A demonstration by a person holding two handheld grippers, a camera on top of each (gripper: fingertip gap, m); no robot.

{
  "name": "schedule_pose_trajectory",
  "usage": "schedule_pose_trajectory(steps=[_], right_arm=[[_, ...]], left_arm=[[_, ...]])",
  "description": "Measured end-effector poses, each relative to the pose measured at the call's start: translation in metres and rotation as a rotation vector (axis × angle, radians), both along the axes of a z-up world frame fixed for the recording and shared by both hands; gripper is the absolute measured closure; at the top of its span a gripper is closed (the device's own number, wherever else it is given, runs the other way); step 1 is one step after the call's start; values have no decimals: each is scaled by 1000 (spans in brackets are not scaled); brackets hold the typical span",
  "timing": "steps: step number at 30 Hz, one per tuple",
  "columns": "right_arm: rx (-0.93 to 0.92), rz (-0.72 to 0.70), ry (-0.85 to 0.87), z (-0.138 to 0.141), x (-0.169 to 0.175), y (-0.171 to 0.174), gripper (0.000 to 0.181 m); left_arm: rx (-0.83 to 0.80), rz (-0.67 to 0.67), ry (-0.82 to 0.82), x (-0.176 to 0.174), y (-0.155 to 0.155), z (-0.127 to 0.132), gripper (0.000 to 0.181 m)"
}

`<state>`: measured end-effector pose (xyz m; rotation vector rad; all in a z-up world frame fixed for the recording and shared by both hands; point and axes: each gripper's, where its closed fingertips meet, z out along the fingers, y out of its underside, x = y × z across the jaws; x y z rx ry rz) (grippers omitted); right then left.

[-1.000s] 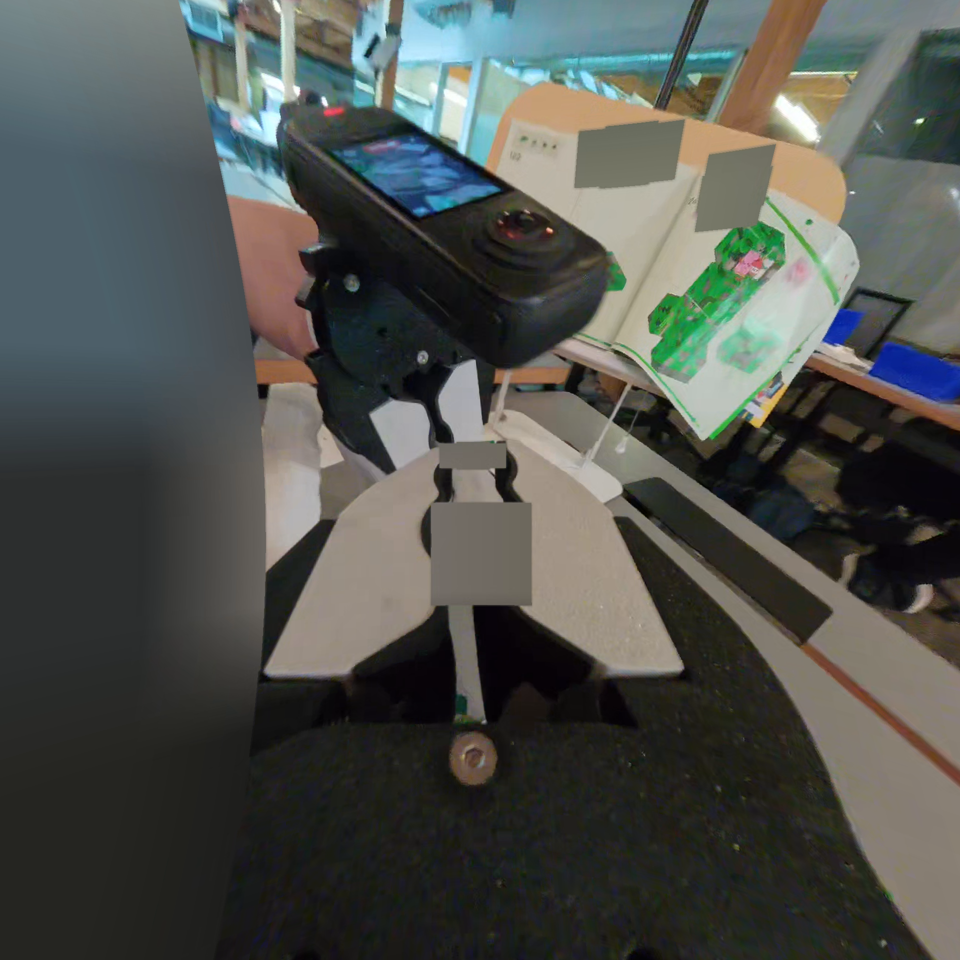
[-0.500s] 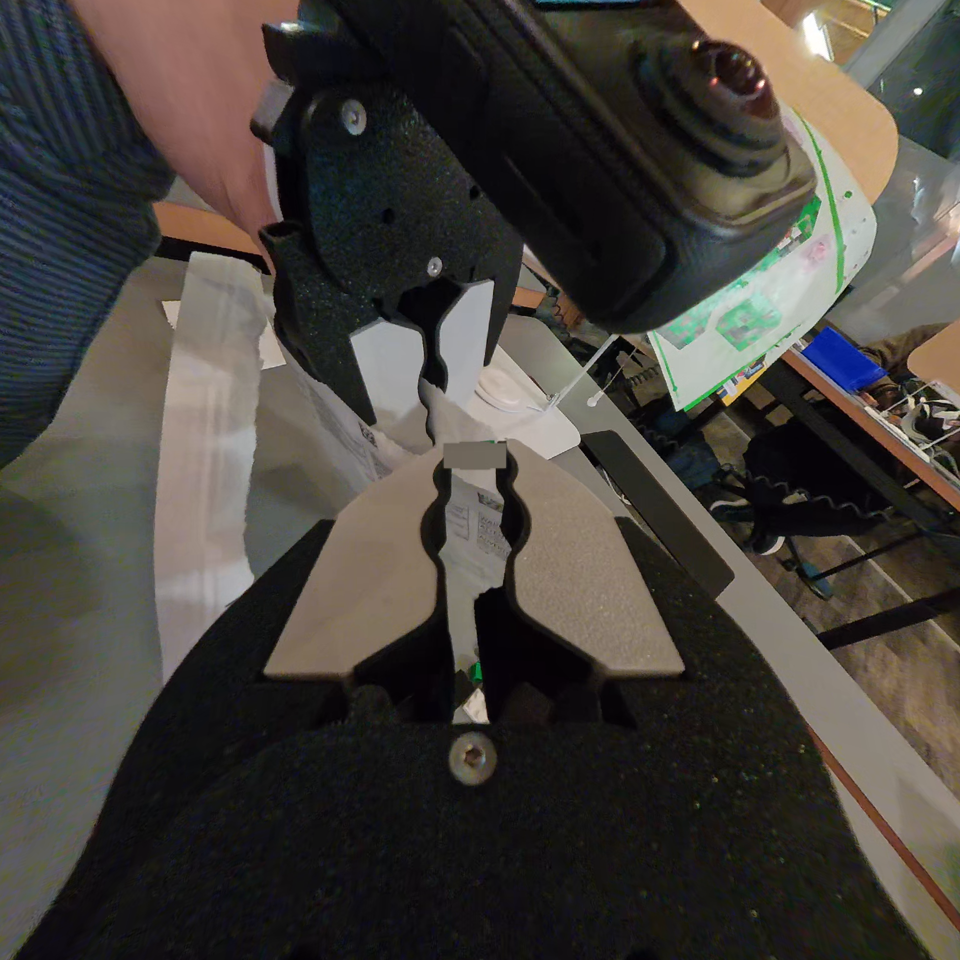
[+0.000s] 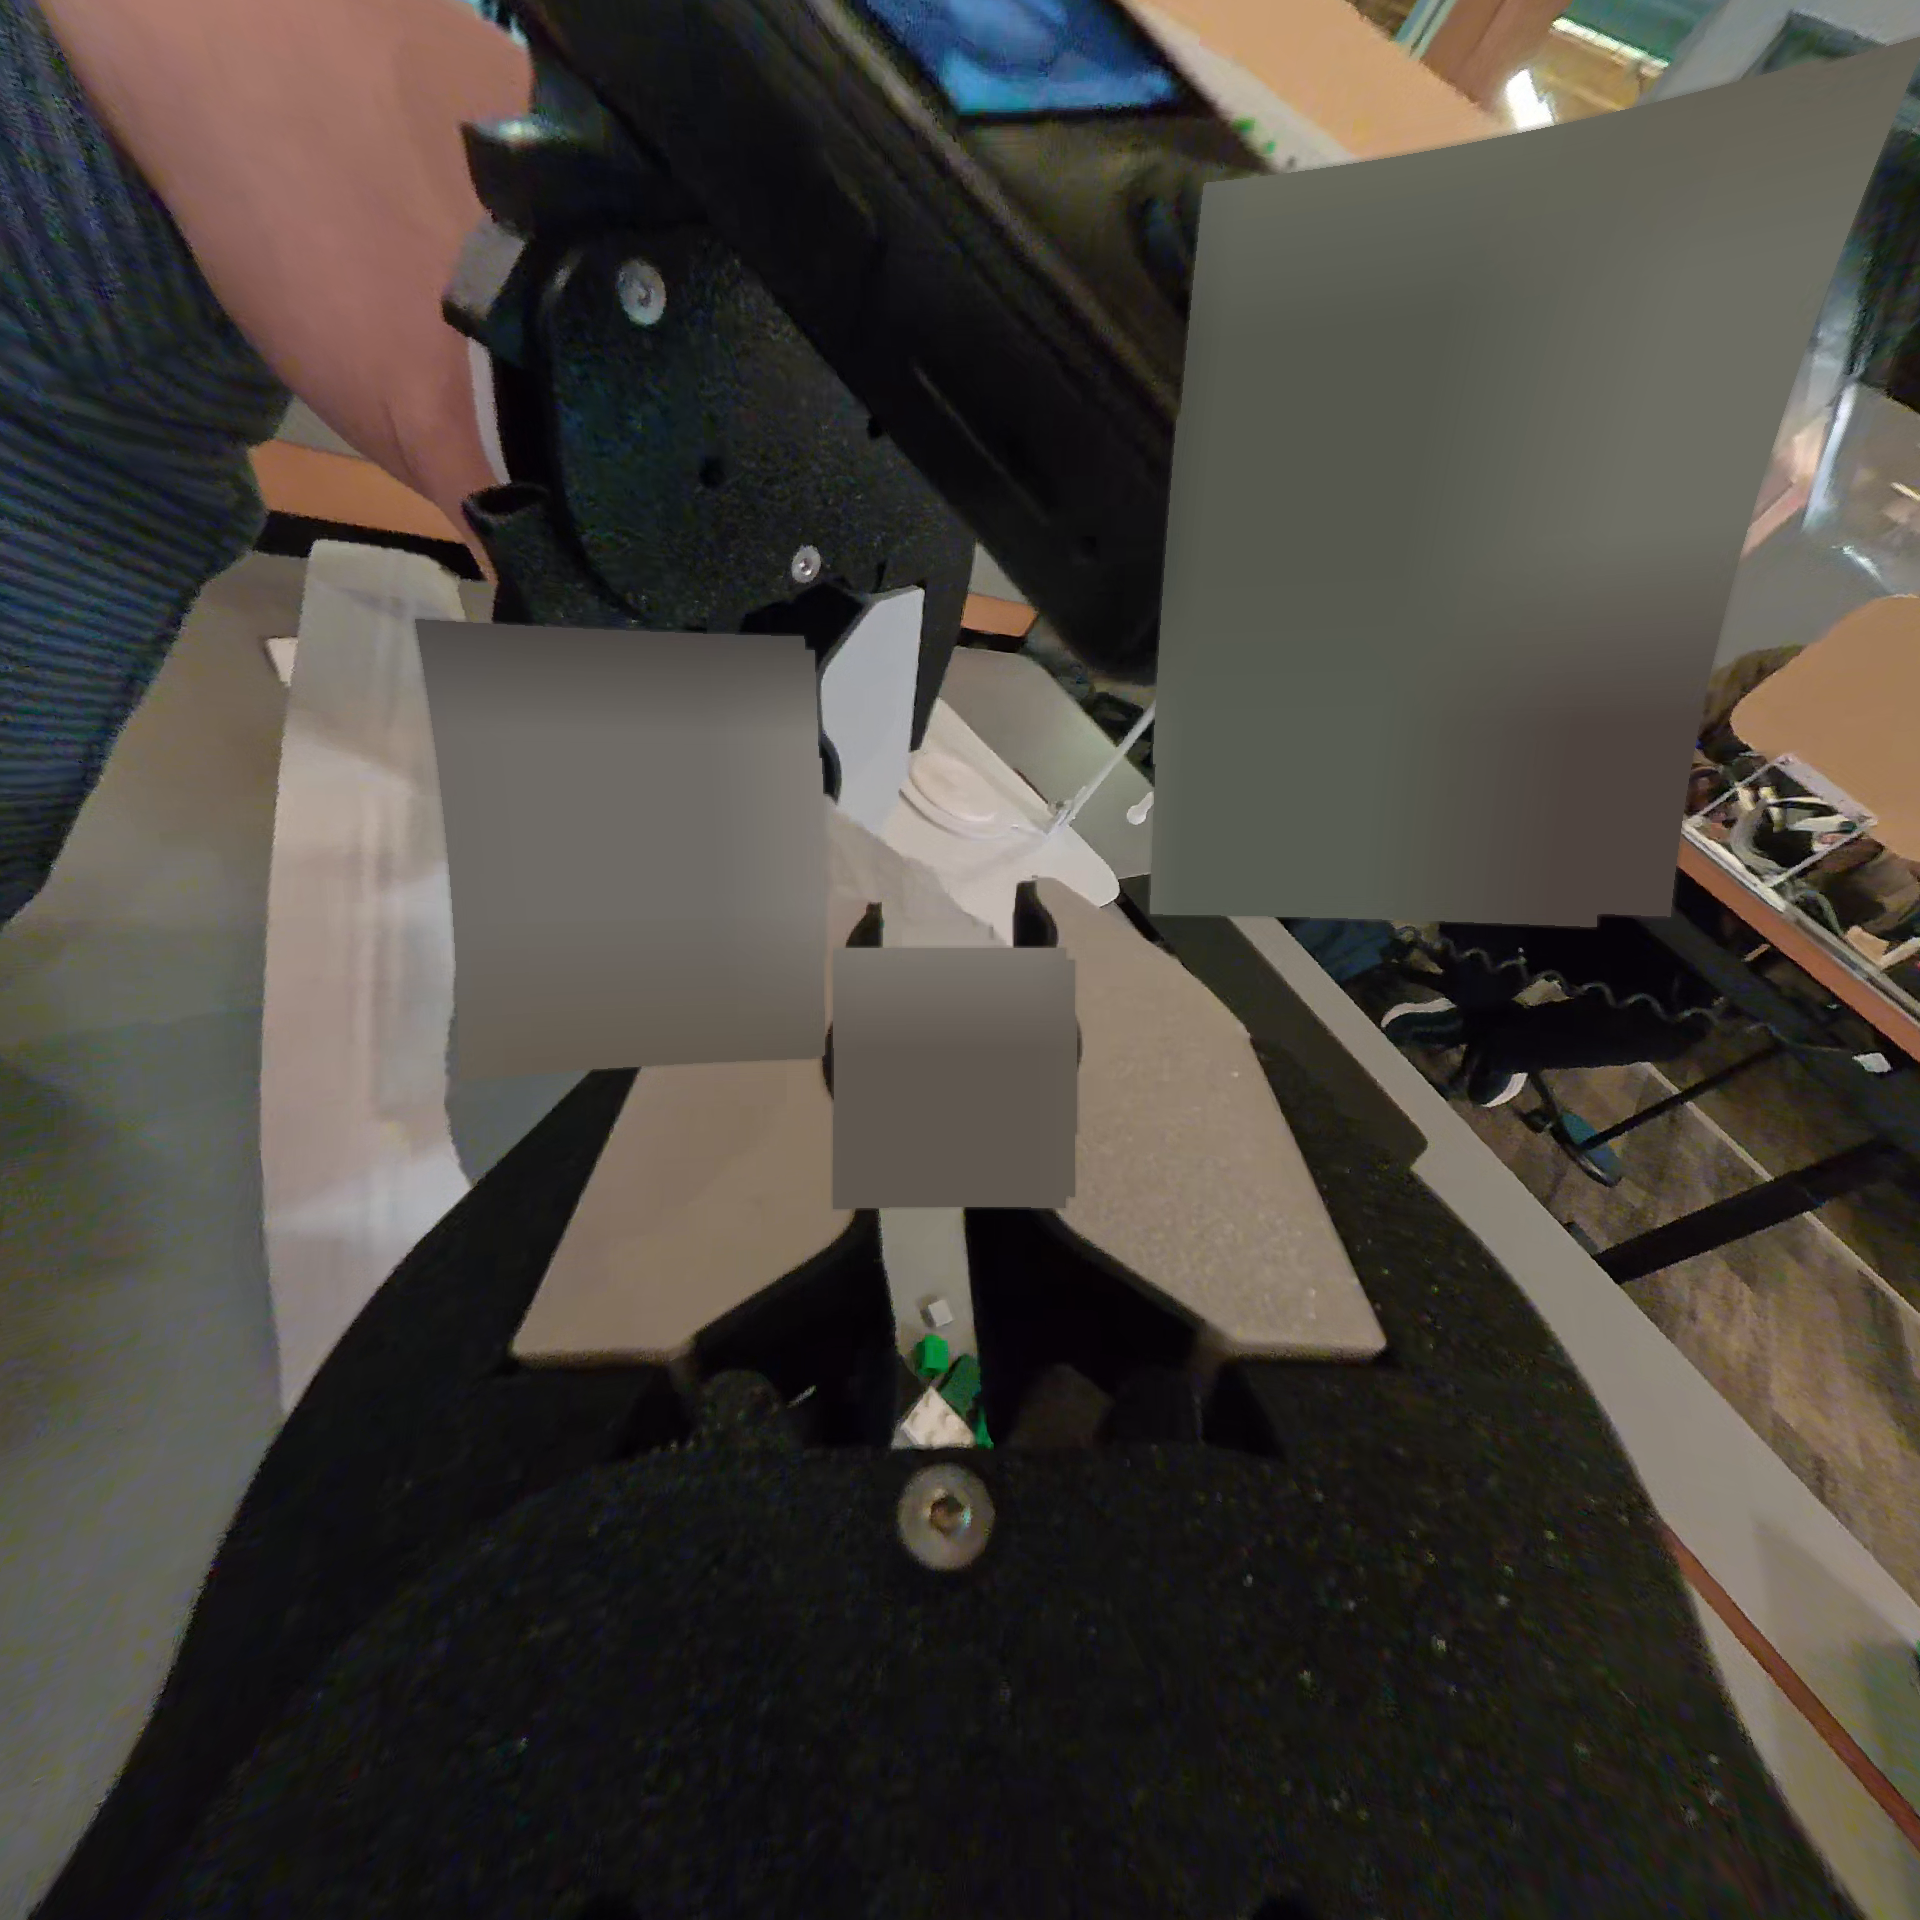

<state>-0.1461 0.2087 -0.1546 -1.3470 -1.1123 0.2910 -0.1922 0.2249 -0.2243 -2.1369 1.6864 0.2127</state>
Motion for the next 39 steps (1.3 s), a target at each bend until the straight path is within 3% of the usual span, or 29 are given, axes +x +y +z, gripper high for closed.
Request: schedule_pose_trajectory(steps=[1,6,13,23,27,32,39], right_arm=[[11,-10,17,3,2,0,157],[25,-82,115,8,24,11,157],[-36,-107,113,-20,58,19,157],[-85,-79,152,-69,114,30,161],[-92,-57,185,-69,117,27,162],[-117,-47,202,-75,113,23,163],[-86,-20,142,-81,102,14,165]], left_arm=[[-2,5,1,-1,0,0,181],[-22,51,2,-11,2,-3,181],[-16,148,28,-35,-4,-5,181],[52,303,249,-121,-58,-26,181],[101,375,249,-140,-78,-33,181],[272,377,207,-140,-75,-36,181],[211,368,228,-134,-85,-50,181]])
